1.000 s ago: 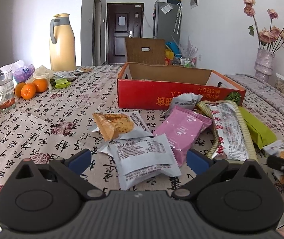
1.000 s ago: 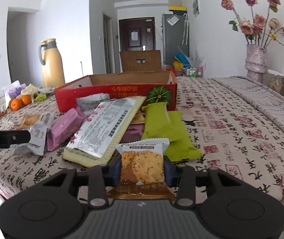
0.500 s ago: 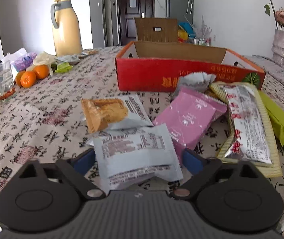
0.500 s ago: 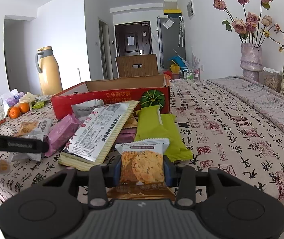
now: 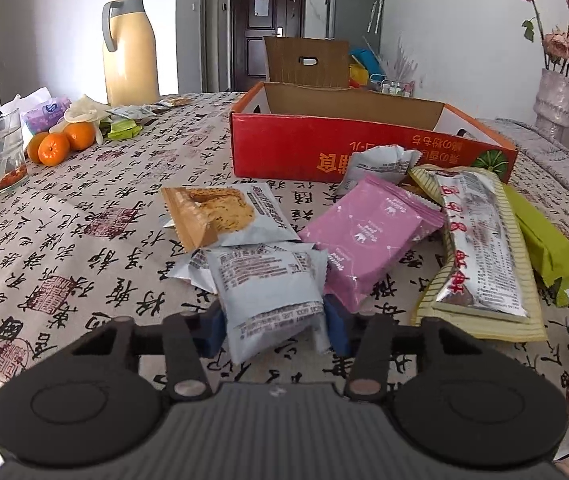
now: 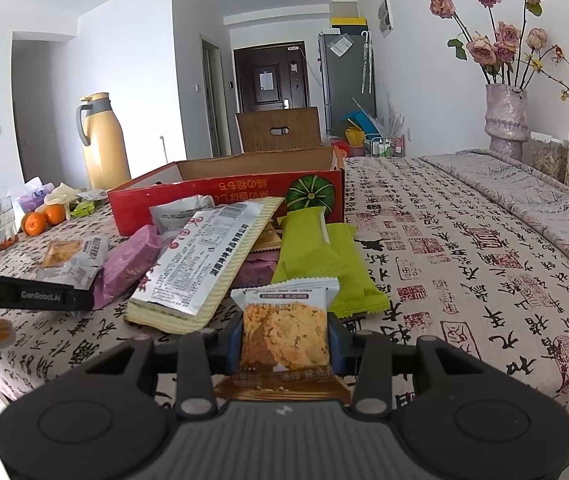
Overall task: Organize snacks
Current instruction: 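Grasp the white wafer packet with the left tool while right grasps biscuit pack, then carry both packets into the box and open both tools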
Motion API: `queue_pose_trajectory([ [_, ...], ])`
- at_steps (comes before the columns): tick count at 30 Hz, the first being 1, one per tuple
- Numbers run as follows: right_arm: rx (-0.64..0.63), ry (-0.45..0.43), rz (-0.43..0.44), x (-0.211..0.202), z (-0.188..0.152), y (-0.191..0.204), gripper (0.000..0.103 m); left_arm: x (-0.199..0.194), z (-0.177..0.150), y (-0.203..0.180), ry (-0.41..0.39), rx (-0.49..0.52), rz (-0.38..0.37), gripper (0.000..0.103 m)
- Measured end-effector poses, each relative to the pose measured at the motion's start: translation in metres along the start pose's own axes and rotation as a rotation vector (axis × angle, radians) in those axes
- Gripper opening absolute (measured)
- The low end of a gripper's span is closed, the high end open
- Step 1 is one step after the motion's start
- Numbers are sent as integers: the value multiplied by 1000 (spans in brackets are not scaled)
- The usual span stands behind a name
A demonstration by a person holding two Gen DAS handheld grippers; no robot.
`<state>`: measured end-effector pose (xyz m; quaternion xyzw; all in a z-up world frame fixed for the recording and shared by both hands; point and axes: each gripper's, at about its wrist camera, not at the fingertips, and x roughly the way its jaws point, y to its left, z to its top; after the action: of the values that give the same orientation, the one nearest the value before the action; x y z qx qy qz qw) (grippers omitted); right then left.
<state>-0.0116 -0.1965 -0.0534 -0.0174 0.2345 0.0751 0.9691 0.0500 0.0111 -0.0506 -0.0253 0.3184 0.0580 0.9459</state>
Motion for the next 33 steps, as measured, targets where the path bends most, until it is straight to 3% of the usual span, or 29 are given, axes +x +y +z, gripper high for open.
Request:
queue_pose_trajectory([
  [1, 0, -2, -1, -1, 0, 0, 40, -1, 0, 0, 0, 1, -8, 24],
  [2, 0, -4, -1, -2, 0, 0, 40, -2, 0, 1, 3, 3, -14, 16],
  [5, -3, -11, -1, -6, -1, 1, 40, -4, -1, 1, 1, 8, -23, 11],
  [21, -11, -25, 3, -12, 2, 4, 40, -25, 4, -1, -67, 42, -46, 10],
  [33, -18, -84, -1, -5, 26, 3, 40, -30, 33, -15, -132, 65, -91, 10],
])
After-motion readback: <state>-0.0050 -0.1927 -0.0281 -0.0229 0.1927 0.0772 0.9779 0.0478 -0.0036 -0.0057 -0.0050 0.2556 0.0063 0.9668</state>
